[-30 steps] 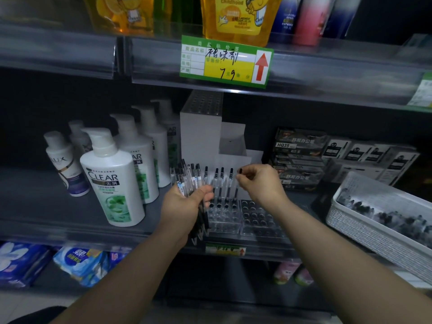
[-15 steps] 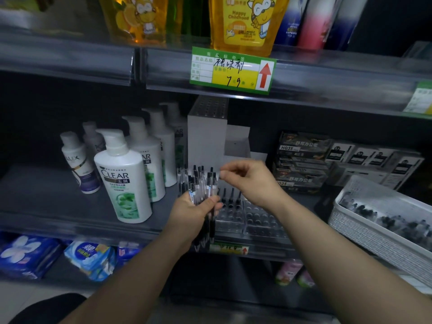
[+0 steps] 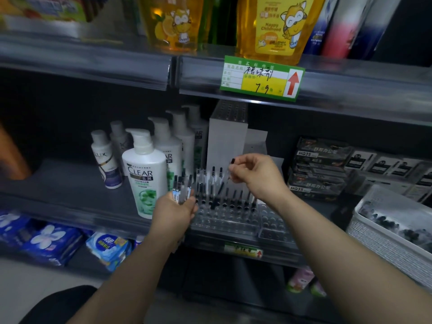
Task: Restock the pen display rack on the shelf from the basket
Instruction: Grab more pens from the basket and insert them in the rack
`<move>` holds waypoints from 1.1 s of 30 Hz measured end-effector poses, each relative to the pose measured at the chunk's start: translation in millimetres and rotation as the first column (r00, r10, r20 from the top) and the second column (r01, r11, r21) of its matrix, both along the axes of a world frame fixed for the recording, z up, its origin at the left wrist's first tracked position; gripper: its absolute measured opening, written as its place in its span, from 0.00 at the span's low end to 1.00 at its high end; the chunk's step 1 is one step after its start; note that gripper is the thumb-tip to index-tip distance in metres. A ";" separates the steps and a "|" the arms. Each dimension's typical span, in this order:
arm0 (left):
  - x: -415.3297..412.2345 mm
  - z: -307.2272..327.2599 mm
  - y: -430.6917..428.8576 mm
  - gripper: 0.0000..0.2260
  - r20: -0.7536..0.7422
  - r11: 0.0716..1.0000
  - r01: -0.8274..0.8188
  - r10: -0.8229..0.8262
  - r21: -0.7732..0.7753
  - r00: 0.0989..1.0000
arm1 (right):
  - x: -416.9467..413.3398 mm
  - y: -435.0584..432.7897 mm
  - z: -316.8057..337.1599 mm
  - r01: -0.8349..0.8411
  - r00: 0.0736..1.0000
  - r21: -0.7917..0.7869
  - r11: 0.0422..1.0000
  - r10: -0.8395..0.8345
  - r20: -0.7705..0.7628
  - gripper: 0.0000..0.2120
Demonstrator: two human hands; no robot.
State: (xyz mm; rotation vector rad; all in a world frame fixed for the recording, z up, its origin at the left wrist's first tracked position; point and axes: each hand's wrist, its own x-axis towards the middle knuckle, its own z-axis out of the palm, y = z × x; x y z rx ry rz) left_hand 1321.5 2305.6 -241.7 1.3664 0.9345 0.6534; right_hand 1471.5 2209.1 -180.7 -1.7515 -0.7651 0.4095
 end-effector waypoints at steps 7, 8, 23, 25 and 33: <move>-9.3 -9.5 15.9 0.03 -0.056 0.998 -0.059 0.060 0.013 0.997 | -11.7 29.9 -15.7 0.039 0.985 0.047 0.998 -0.046 0.164 0.02; -9.4 -10.4 16.4 0.04 -0.061 0.997 -0.070 0.072 0.036 0.996 | -13.5 33.8 -17.8 0.035 0.982 0.041 0.999 -0.042 0.183 0.03; -9.0 -8.5 15.7 0.18 -0.065 0.992 -0.088 0.094 0.093 0.993 | -27.4 60.3 -35.2 -0.041 0.870 -0.237 0.971 0.152 0.469 0.11; -9.0 -8.6 16.1 0.15 -0.065 0.992 -0.092 0.098 0.089 0.993 | -26.8 61.4 -37.1 -0.038 0.872 -0.240 0.970 0.149 0.466 0.12; -8.6 -11.4 18.3 0.06 -0.119 0.988 -0.093 0.107 0.120 0.987 | -24.9 60.0 -39.2 -0.024 0.877 -0.254 0.967 0.143 0.460 0.11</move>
